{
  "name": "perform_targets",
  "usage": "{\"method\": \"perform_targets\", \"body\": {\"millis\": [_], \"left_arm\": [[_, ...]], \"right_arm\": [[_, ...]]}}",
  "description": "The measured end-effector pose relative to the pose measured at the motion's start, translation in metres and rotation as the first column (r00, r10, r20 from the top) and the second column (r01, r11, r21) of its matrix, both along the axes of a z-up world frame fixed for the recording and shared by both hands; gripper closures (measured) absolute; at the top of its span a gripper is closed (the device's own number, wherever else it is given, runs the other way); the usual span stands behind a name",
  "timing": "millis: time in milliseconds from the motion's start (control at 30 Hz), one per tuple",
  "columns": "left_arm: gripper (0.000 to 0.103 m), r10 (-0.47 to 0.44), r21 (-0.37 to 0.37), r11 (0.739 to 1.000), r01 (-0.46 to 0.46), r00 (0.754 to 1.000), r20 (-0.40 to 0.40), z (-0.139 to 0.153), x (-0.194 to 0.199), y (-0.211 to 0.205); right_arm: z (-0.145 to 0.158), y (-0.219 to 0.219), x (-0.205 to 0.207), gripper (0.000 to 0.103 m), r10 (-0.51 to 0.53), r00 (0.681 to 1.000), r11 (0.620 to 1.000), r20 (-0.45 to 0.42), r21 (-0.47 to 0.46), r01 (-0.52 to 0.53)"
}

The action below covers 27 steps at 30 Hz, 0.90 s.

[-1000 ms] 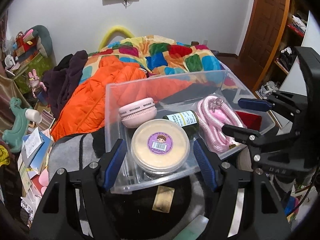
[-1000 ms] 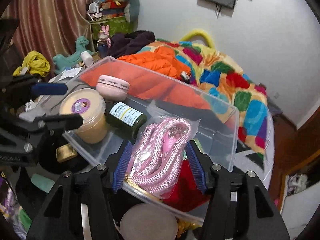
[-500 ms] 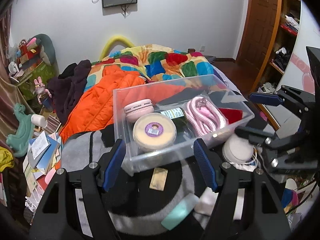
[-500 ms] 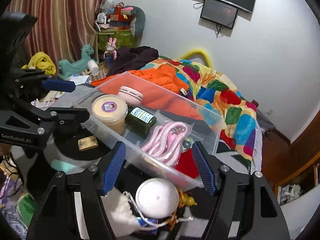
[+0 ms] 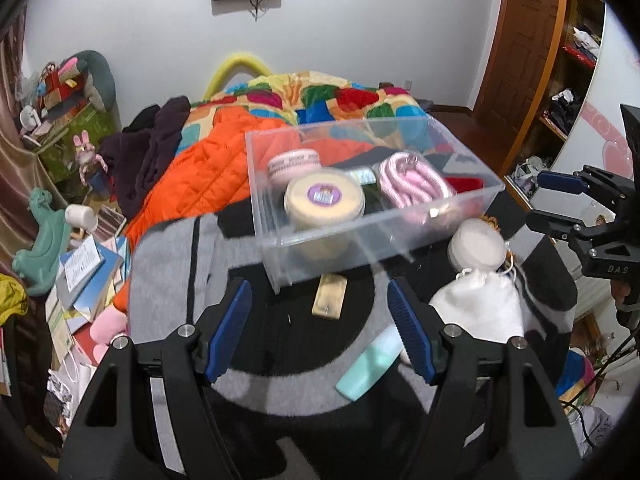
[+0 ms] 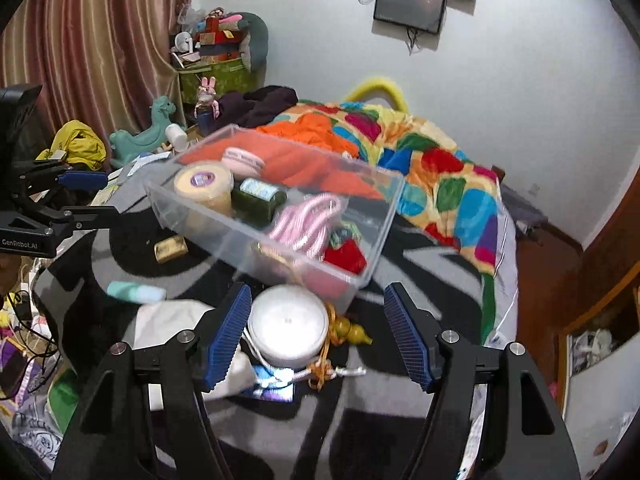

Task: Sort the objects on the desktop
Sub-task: 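Grasp the white round jar with the right tool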

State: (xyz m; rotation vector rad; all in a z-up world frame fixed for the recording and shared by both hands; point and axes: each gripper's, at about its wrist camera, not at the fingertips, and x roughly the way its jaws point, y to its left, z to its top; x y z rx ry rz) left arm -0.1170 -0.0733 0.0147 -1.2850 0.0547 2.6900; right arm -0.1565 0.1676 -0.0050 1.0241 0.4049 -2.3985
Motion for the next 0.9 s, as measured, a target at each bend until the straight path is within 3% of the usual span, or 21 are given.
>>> {"method": "perform_targets", "body": {"millis": [100, 200, 367, 767, 900], "left_arm": [[0.034, -0.005, 0.014, 1.000, 0.004, 1.000, 0.026, -0.011, 0.001, -0.003], [0.042, -0.014, -0.006, 1.000, 0.015, 0.998, 0.055, -0.026, 0.000, 0.001], [0.047, -0.037, -0.020, 0.999, 0.039, 0.995, 0.093, -0.042, -0.006, 0.010], [0.047, -0.058, -0.024, 0.998, 0.061, 0.991, 0.118, -0.056, -0.020, 0.020], [0.055, -0.049, -0.011, 0.999, 0.051, 0.990, 0.131, -0.060, -0.028, 0.020]], "right_arm": [[-0.010, 0.007, 0.001, 0.038, 0.011, 0.999, 0.999, 0.040, -0.039, -0.009], [-0.020, 0.005, 0.003, 0.038, 0.033, 0.997, 0.997, 0.068, -0.070, -0.028], [-0.037, 0.001, 0.006, 0.057, 0.093, 0.986, 0.991, 0.140, -0.109, -0.078], [-0.062, 0.011, -0.012, 0.057, 0.052, 0.974, 0.995, 0.221, -0.099, -0.031], [-0.060, 0.003, -0.010, 0.054, 0.062, 0.979, 0.996, 0.193, -0.075, -0.048]]}}
